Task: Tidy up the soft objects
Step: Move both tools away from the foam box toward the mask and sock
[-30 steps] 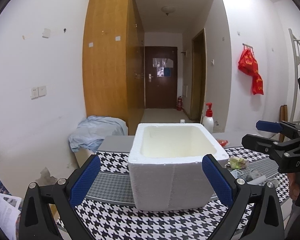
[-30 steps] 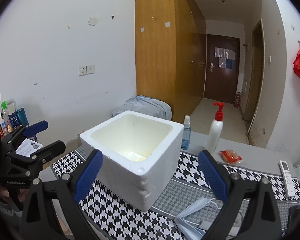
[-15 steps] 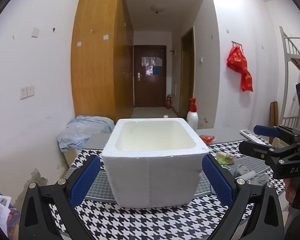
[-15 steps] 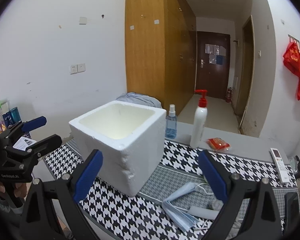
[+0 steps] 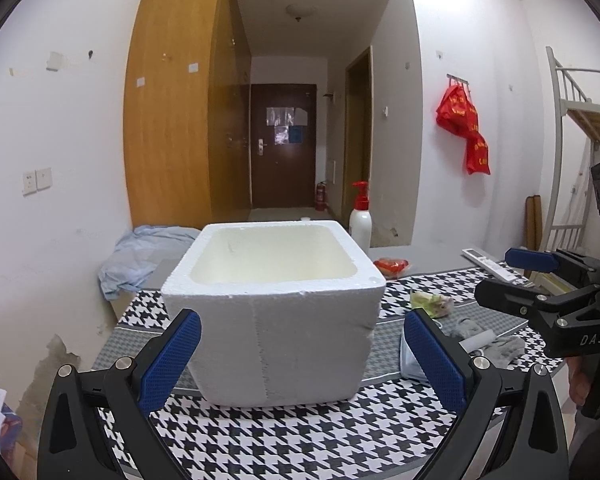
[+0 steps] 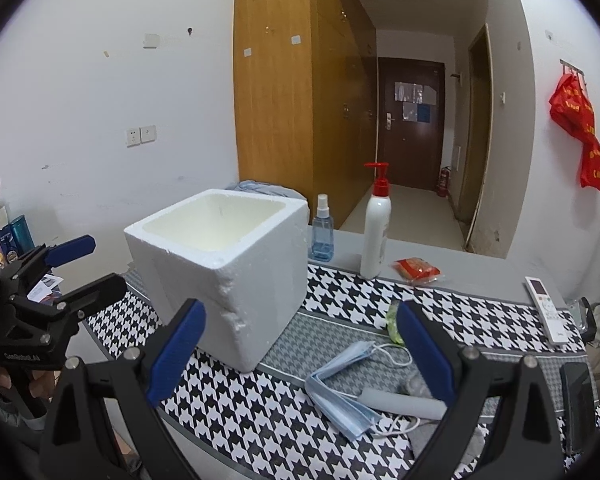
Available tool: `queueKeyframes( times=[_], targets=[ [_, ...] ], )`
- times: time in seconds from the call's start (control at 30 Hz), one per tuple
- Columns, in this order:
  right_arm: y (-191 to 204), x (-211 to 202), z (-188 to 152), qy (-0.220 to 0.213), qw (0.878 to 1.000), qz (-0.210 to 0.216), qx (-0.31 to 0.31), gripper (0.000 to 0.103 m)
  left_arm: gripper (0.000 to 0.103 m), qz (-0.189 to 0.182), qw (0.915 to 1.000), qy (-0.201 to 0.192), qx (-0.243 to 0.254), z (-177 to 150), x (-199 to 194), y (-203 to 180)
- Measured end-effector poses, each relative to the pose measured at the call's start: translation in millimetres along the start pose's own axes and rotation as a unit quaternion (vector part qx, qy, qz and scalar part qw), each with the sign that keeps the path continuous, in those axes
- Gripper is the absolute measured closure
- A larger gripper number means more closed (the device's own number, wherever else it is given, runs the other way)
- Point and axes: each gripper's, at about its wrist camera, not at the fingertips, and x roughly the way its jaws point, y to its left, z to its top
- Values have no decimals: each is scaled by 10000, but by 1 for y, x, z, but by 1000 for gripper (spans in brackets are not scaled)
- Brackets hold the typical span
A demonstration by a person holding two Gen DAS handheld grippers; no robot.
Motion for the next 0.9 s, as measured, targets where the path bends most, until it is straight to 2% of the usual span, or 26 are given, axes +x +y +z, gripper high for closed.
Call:
queueKeyframes(
  times=[0.43,0.9],
  targets=[
    [-16,-14,-15,25,9992,-319,229,5,1,-299,9995,31,2,-5,5,-14],
    [-39,-33,-36,70,9964,-710,456,5,1,-649,9975,159,213,-10,16,-46]
  ],
)
